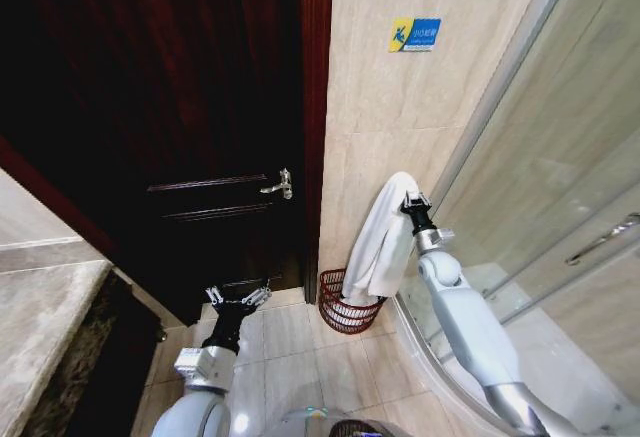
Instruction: Discard the used towel into the hamper.
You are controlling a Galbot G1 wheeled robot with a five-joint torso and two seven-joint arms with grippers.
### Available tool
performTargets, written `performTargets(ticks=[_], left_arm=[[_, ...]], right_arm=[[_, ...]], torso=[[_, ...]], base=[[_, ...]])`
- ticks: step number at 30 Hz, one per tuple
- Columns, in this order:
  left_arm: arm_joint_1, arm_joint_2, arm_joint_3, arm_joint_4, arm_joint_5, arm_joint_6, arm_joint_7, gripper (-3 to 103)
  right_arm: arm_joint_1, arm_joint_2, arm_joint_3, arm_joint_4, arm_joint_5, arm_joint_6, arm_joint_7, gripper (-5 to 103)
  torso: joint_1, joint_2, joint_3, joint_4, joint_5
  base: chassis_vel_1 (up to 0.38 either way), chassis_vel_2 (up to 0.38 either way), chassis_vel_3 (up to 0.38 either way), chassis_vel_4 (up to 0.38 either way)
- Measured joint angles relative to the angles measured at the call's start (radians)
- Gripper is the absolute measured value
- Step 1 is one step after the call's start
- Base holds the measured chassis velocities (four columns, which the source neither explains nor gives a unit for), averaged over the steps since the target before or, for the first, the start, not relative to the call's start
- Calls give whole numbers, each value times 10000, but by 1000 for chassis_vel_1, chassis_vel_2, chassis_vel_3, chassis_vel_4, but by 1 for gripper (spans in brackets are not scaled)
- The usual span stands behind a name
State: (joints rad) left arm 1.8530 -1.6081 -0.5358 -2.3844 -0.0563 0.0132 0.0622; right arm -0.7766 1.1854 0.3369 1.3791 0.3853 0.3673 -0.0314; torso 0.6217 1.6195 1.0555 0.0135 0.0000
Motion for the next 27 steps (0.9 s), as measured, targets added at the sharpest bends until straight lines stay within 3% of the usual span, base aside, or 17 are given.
performTargets(ticks=[10, 16, 27], left_arm=[[0, 0, 0, 0, 0, 0, 0, 100], [0, 0, 0, 0, 0, 0, 0, 100], [0, 0, 0, 0, 0, 0, 0, 100]], right_arm=[[738, 762, -6, -2653, -42, 2001, -1236, 13], [1131, 1153, -24, -3764, -55, 2503, -1575, 13], [1734, 1433, -215, -4206, -41, 2632, -1661, 13]], torso=[[0, 0, 0, 2, 3], [0, 0, 0, 0, -1], [0, -1, 0, 0, -1]], base=[[0, 0, 0, 0], [0, 0, 0, 0], [0, 0, 0, 0]])
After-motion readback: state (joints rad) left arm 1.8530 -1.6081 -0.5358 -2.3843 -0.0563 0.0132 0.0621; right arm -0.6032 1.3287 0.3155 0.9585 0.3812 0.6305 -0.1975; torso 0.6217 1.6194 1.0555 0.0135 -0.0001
